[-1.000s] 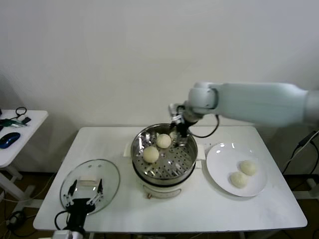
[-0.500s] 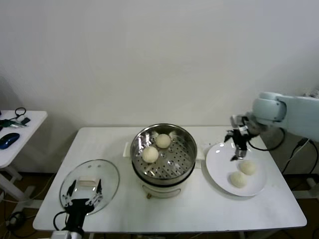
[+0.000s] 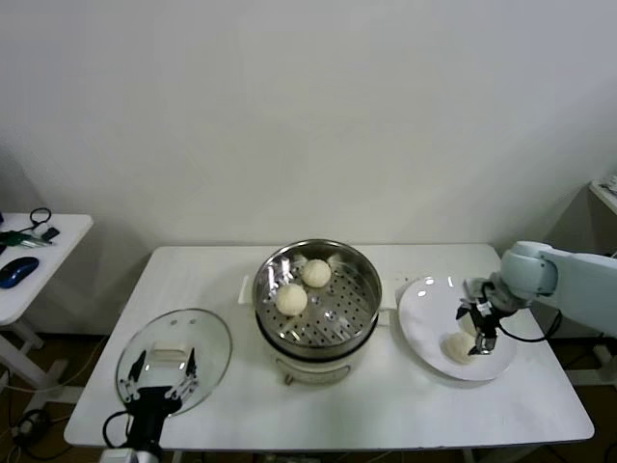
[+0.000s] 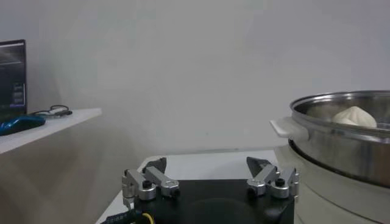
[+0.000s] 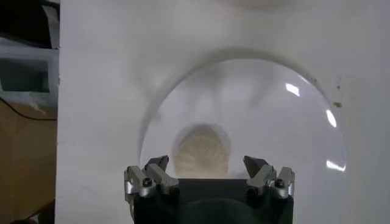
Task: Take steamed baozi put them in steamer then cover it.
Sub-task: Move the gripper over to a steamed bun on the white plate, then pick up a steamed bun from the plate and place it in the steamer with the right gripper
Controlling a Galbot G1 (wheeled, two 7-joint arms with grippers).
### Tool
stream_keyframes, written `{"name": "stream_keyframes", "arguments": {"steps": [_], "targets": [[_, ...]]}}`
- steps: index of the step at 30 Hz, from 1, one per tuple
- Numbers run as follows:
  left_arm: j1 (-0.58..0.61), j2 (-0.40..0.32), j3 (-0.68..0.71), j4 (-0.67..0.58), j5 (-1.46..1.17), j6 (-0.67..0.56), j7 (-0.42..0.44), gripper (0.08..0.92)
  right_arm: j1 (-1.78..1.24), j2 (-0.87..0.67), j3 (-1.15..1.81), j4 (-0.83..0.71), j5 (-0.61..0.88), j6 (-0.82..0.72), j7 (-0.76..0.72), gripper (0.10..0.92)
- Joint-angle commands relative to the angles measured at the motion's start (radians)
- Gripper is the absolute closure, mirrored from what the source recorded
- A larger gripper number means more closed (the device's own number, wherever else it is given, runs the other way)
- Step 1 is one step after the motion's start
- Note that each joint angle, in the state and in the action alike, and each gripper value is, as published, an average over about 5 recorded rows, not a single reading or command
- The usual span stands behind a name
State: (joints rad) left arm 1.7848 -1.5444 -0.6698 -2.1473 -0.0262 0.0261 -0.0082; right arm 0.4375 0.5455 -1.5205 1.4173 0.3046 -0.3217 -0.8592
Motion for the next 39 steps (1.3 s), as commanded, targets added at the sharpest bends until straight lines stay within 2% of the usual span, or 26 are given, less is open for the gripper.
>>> {"name": "stream_keyframes", "arguments": {"steps": [1,11,17,23,31,36,39], "targets": [[0.003,0.0,0.004,0.0,0.006,-0.002,0.0,0.177,-0.191,-0.025,0.161,-0.05,-0.066,-0.006,0.015,0.203],[0.007,0.004,0.006,0.001,0.014,-0.004,-0.003,0.177,-0.234,0.021,0.226,-0.085,-0.071,-0.018,0.026,0.216],[0.014,0.004,0.007,-0.004,0.017,-0.003,-0.004,0.177,-0.215,0.027,0.2,-0.082,-0.085,-0.015,0.006,0.282],[0.013,0.002,0.009,-0.004,0.019,-0.003,-0.005,0.177,-0.203,0.026,0.193,-0.083,-0.091,-0.013,-0.007,0.31],[0.013,0.001,0.008,-0.004,0.02,-0.003,-0.006,0.177,-0.186,0.023,0.189,-0.082,-0.1,0.006,-0.039,0.417],[0.01,-0.001,0.01,-0.007,0.02,-0.002,-0.006,0.177,-0.102,0.026,0.162,-0.061,-0.114,0.042,-0.072,0.423],[0.01,0.0,0.007,-0.01,0.019,-0.001,-0.006,0.177,0.058,0.046,0.089,-0.038,-0.127,0.116,-0.116,0.423]]}}
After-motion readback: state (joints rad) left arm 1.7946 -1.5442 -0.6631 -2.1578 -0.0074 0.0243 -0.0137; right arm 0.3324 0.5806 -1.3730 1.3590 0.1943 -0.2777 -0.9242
